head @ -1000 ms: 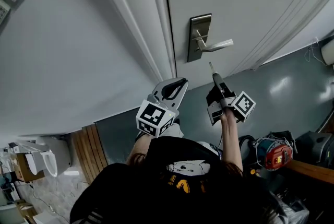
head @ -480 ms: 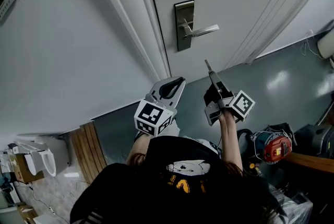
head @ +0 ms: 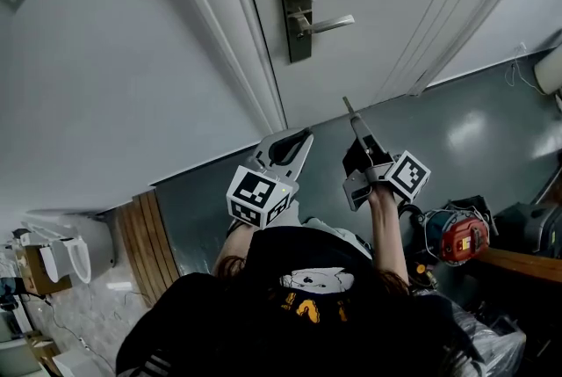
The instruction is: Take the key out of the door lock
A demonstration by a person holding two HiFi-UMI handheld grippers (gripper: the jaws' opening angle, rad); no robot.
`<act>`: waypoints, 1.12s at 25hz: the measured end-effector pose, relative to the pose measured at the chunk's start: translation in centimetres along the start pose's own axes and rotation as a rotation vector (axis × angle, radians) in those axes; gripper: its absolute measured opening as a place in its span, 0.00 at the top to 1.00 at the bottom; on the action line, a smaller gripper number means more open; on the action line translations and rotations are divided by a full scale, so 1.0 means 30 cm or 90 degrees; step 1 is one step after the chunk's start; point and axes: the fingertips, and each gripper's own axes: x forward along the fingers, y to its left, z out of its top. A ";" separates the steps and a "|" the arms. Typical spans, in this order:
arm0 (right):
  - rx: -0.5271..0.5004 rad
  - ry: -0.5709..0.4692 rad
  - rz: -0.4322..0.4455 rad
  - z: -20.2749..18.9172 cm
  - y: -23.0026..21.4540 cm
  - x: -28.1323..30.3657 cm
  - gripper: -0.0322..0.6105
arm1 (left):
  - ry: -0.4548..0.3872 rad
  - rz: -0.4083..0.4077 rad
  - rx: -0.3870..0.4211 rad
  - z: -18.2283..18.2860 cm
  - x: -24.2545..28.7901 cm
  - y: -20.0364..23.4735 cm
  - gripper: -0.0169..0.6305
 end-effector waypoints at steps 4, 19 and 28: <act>-0.011 0.007 -0.002 -0.021 -0.001 -0.042 0.92 | 0.011 0.005 0.001 -0.025 -0.029 -0.041 0.94; -0.087 0.037 -0.017 -0.133 0.039 -0.090 0.92 | 0.028 0.024 -0.001 -0.063 -0.126 -0.036 0.94; -0.150 0.060 -0.018 -0.288 0.100 -0.070 0.92 | 0.030 0.021 -0.006 -0.084 -0.260 0.017 0.94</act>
